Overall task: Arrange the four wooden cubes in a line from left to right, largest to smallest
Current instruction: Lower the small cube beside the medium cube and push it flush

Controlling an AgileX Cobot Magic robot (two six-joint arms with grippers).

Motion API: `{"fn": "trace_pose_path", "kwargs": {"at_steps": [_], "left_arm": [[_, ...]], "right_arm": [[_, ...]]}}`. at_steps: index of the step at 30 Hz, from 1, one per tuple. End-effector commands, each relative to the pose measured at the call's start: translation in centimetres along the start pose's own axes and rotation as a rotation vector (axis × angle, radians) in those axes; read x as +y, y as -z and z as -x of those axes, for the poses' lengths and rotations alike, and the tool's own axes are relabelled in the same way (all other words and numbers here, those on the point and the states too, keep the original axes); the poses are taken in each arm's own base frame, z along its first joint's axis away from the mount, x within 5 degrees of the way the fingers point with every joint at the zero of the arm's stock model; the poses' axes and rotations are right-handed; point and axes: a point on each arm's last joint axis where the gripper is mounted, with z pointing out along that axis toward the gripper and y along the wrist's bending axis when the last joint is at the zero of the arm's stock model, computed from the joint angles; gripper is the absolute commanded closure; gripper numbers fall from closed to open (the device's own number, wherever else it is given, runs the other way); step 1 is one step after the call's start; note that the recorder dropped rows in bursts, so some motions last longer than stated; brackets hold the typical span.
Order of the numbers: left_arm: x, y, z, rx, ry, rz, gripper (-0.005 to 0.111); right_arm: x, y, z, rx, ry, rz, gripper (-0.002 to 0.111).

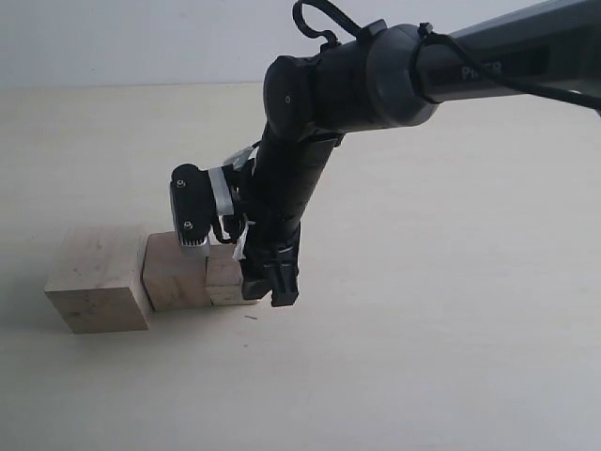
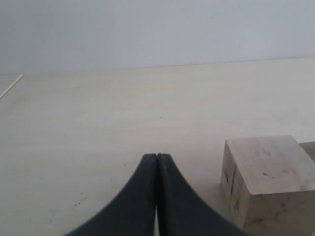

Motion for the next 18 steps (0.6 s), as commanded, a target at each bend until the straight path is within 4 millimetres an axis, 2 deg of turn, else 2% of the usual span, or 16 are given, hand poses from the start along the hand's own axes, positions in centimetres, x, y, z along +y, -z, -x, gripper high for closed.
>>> {"fn": "trace_pose_path", "kwargs": {"at_steps": [1,6,9,11,18], "left_arm": [[0.00,0.04,0.02,-0.008,0.000,0.001,0.107],[0.00,0.04,0.02,-0.008,0.000,0.001,0.107],[0.00,0.04,0.02,-0.008,0.000,0.001,0.107],[0.00,0.04,0.02,-0.008,0.000,0.001,0.107],[0.00,0.04,0.02,-0.008,0.000,0.001,0.107]], "right_arm": [[-0.32,0.12,0.19,-0.010,0.037,-0.024,0.108],[-0.31,0.12,0.24,-0.015,0.032,-0.022,0.106],[-0.31,0.12,0.24,-0.015,0.032,-0.022,0.095],[-0.32,0.12,0.25,-0.016,0.032,-0.024,0.084],[-0.33,0.22,0.28,-0.017,0.032,-0.026,0.033]]}}
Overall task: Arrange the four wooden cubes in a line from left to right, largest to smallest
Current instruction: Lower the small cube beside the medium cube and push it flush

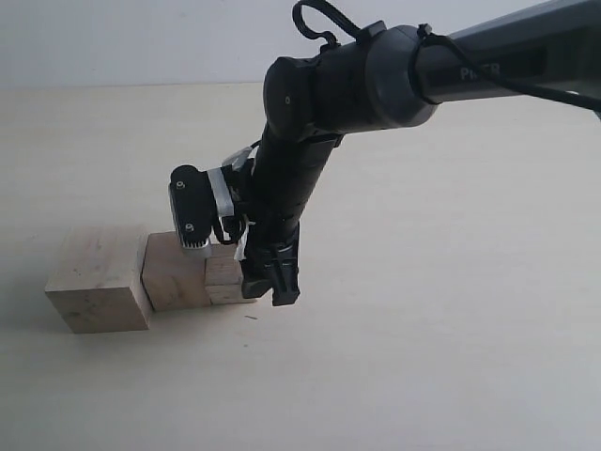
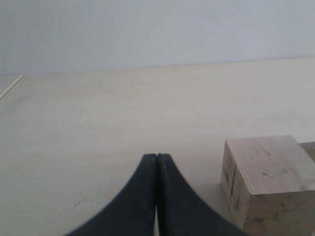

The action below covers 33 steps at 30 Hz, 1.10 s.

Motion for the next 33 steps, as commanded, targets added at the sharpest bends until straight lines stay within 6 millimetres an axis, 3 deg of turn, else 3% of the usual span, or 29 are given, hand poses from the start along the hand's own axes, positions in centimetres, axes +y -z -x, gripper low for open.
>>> {"fn": "trace_pose_path", "kwargs": {"at_steps": [1,4,10,15,17,21,25,27,33], "left_arm": [[0.0,0.0,0.0,-0.008,0.000,0.001,0.107],[0.0,0.0,0.0,-0.008,0.000,0.001,0.107],[0.0,0.0,0.0,-0.008,0.000,0.001,0.107],[0.0,0.0,0.0,-0.008,0.000,0.001,0.107],[0.0,0.0,0.0,-0.008,0.000,0.001,0.107],[0.0,0.0,0.0,-0.008,0.000,0.001,0.107],[0.0,0.0,0.0,-0.008,0.000,0.001,0.107],[0.0,0.0,0.0,-0.008,0.000,0.001,0.107],[0.0,0.0,0.0,-0.008,0.000,0.001,0.107]], "right_arm": [[-0.2,0.5,0.3,-0.017,0.009,-0.018,0.029],[-0.2,1.5,0.6,-0.025,-0.014,-0.030,0.020],[-0.2,3.1,1.0,-0.054,-0.186,-0.058,0.020],[-0.2,0.2,0.3,-0.026,-0.265,-0.006,0.021],[-0.3,-0.2,0.3,-0.031,-0.264,-0.016,0.029],[-0.8,-0.2,0.4,-0.049,-0.265,-0.062,0.072],[-1.0,-0.2,0.4,-0.055,-0.219,-0.083,0.100],[-1.0,-0.2,0.6,-0.068,-0.186,-0.084,0.108],[-0.9,-0.2,0.9,-0.102,-0.194,-0.075,0.108]]}}
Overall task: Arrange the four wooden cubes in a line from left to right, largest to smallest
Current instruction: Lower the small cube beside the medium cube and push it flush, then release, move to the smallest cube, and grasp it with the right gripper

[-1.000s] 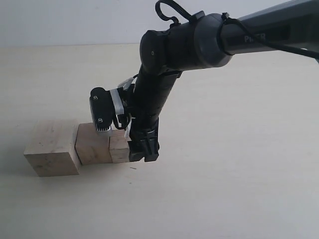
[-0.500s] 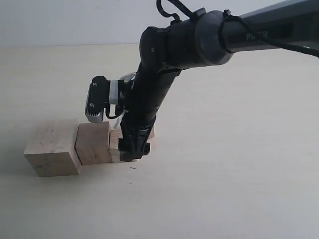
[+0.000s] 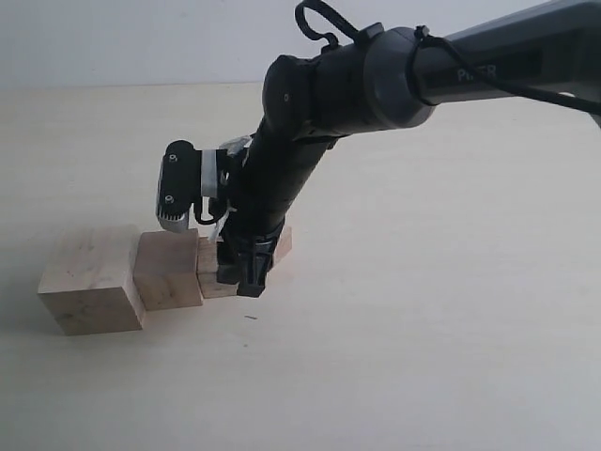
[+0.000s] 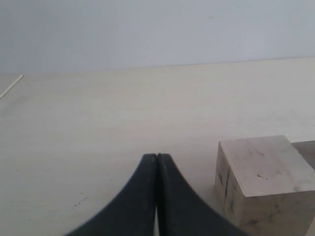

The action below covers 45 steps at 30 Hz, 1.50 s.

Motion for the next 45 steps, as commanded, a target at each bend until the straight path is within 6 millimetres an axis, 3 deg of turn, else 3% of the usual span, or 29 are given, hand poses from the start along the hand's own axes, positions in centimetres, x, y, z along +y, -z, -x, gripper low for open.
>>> {"fn": "trace_pose_path", "kwargs": {"at_steps": [1,9,19,23,27,30,32,36,45], "left_arm": [[0.0,0.0,0.0,-0.008,0.000,0.001,0.107],[0.0,0.0,0.0,-0.008,0.000,0.001,0.107],[0.0,0.0,0.0,-0.008,0.000,0.001,0.107],[0.0,0.0,0.0,-0.008,0.000,0.001,0.107],[0.0,0.0,0.0,-0.008,0.000,0.001,0.107],[0.0,0.0,0.0,-0.008,0.000,0.001,0.107],[0.0,0.0,0.0,-0.008,0.000,0.001,0.107],[0.0,0.0,0.0,-0.008,0.000,0.001,0.107],[0.0,0.0,0.0,-0.008,0.000,0.001,0.107]], "right_arm": [[-0.1,-0.1,0.2,-0.018,0.000,-0.005,0.108],[-0.2,-0.1,0.2,-0.026,-0.012,-0.020,0.103],[-0.3,0.6,0.6,-0.049,-0.077,-0.034,0.043],[-0.4,3.6,1.7,-0.102,-0.135,-0.089,0.025],[-0.8,8.9,2.3,-0.134,-0.194,-0.216,0.022],[-1.9,12.0,1.2,-0.136,-0.348,-0.317,0.022],[-2.9,12.7,-0.3,-0.122,-0.504,-0.361,0.022],[-4.0,11.7,-2.1,-0.089,-0.699,-0.364,0.022],[-3.4,6.0,-3.3,0.068,-0.747,-0.225,0.022]]}}
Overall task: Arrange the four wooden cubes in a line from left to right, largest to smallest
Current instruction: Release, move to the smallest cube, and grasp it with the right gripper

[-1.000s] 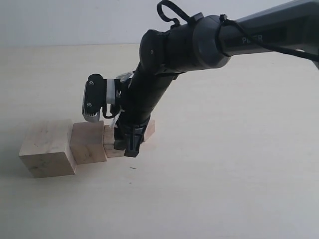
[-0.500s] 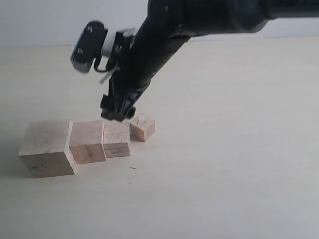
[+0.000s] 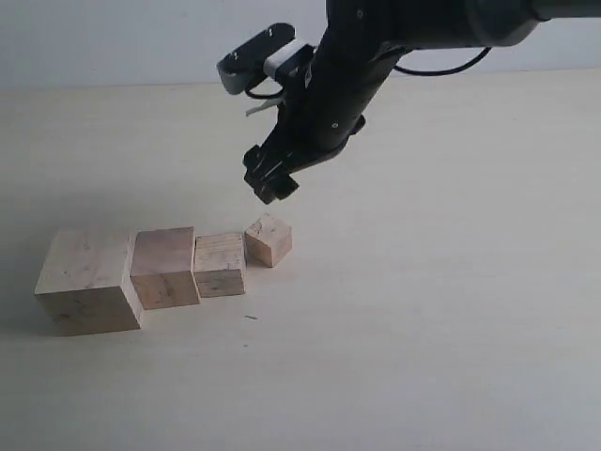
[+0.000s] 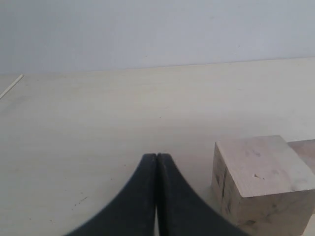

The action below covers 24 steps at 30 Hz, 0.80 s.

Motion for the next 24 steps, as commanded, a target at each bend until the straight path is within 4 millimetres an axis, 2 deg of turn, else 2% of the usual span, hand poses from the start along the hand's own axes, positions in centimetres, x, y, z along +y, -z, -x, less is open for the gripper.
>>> {"fn": "trace_pose_path", "kwargs": {"at_steps": [1,10,20,22,24], "left_arm": [[0.0,0.0,0.0,-0.008,0.000,0.001,0.107],[0.0,0.0,0.0,-0.008,0.000,0.001,0.107],[0.0,0.0,0.0,-0.008,0.000,0.001,0.107],[0.0,0.0,0.0,-0.008,0.000,0.001,0.107],[0.0,0.0,0.0,-0.008,0.000,0.001,0.107]], "right_arm": [[0.5,-2.0,-0.7,0.068,-0.025,0.035,0.022],[1.4,-3.8,-1.3,0.114,-0.015,0.150,0.022],[1.1,-6.4,-2.1,0.146,0.025,0.125,0.022],[1.0,-7.2,-2.1,0.136,0.029,0.112,0.025],[0.9,-8.0,-2.2,0.124,0.026,0.103,0.033]]}}
